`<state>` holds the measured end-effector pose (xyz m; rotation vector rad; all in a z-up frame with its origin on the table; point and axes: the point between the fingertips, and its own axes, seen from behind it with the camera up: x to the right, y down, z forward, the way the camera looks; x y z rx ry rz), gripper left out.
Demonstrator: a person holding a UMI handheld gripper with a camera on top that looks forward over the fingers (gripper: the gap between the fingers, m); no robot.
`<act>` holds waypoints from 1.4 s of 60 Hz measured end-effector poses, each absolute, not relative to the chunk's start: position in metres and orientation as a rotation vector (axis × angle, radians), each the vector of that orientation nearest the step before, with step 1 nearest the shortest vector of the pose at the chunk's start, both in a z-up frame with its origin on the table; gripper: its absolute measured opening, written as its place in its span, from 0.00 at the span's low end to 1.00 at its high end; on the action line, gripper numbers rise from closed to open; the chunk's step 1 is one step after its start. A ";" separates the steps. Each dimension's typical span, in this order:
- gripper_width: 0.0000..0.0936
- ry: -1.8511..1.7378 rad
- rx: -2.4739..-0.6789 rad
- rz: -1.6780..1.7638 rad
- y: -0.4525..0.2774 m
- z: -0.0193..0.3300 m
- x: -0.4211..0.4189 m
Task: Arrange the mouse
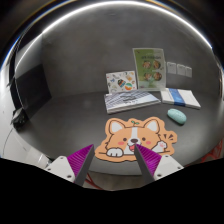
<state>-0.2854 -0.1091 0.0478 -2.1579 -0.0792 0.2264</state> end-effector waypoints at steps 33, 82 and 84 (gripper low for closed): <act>0.89 -0.004 -2.058 -0.135 -0.055 0.051 -0.092; 0.71 -0.216 -2.199 0.138 0.117 -0.014 -0.011; 0.59 -0.202 -2.197 0.132 0.118 -0.013 -0.010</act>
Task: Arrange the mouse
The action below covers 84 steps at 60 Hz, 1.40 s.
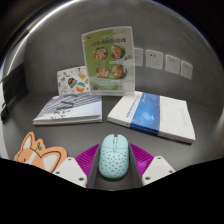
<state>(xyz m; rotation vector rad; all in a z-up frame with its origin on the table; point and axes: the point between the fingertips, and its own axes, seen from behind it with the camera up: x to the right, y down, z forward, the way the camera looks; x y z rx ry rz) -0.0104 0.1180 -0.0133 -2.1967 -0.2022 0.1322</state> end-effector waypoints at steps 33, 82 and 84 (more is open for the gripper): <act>0.43 0.186 -1.815 0.018 0.048 0.179 -0.027; 0.62 0.019 -2.120 -0.015 -0.014 -0.006 -0.231; 0.76 0.016 -2.144 0.004 -0.019 -0.006 -0.233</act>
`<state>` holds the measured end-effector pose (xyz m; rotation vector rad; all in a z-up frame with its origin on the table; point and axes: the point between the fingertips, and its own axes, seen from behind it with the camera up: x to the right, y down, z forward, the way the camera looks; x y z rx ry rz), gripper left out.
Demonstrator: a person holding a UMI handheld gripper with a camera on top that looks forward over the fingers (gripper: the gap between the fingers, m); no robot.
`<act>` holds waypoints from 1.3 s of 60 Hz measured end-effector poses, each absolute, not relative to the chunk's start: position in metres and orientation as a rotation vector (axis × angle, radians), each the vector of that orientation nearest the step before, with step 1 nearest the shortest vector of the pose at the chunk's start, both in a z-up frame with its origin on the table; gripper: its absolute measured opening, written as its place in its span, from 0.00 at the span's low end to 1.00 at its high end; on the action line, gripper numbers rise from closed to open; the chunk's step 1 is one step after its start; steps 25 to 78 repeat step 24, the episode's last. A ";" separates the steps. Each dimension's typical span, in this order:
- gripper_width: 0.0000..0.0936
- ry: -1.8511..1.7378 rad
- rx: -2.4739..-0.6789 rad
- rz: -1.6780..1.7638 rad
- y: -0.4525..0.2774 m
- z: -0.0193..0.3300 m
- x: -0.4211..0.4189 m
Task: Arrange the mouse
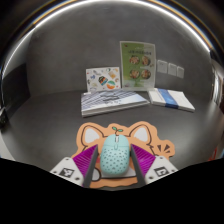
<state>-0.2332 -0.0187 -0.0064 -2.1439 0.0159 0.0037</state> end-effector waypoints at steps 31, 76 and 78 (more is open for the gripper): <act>0.90 0.128 -2.154 0.076 -0.152 0.055 -0.204; 0.90 0.128 -2.154 0.076 -0.152 0.055 -0.204; 0.90 0.128 -2.154 0.076 -0.152 0.055 -0.204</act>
